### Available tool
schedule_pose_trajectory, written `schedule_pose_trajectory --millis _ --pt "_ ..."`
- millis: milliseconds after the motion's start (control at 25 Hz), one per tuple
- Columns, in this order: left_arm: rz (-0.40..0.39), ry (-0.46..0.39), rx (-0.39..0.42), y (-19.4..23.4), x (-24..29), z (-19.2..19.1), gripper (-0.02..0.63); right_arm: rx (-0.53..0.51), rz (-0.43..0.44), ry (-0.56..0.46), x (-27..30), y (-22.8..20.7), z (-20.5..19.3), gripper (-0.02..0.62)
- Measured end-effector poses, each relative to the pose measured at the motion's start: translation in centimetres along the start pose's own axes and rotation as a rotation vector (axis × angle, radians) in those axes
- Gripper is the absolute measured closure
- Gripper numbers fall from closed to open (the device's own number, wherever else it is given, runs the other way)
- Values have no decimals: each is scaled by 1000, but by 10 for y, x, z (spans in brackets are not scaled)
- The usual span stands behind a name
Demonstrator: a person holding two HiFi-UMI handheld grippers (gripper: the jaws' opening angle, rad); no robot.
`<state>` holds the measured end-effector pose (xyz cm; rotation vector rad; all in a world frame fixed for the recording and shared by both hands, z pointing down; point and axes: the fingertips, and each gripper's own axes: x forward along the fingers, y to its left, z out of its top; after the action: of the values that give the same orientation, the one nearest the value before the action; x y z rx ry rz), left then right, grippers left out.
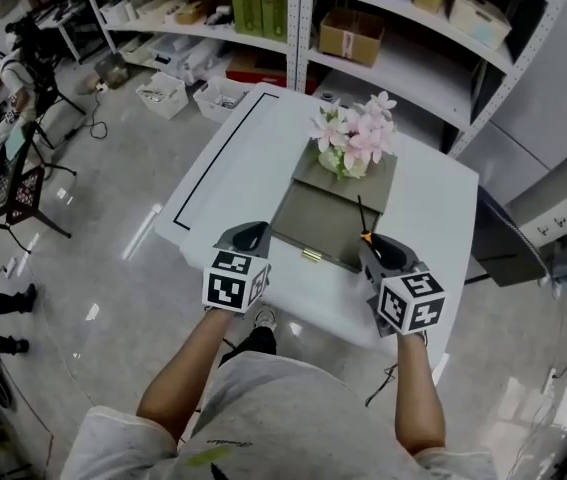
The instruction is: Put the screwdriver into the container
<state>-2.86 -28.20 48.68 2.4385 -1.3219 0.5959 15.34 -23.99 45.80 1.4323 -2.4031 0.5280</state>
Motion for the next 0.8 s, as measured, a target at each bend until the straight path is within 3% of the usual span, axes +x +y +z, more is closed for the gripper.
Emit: schedule_pose_trajectory --millis 320,800 --pt "-26 22 -9 30 27 3 601 -78 9 117 49 -2 -1 520" --pt "-73 42 -21 56 61 6 601 -158 48 345 102 -5 -34 520"
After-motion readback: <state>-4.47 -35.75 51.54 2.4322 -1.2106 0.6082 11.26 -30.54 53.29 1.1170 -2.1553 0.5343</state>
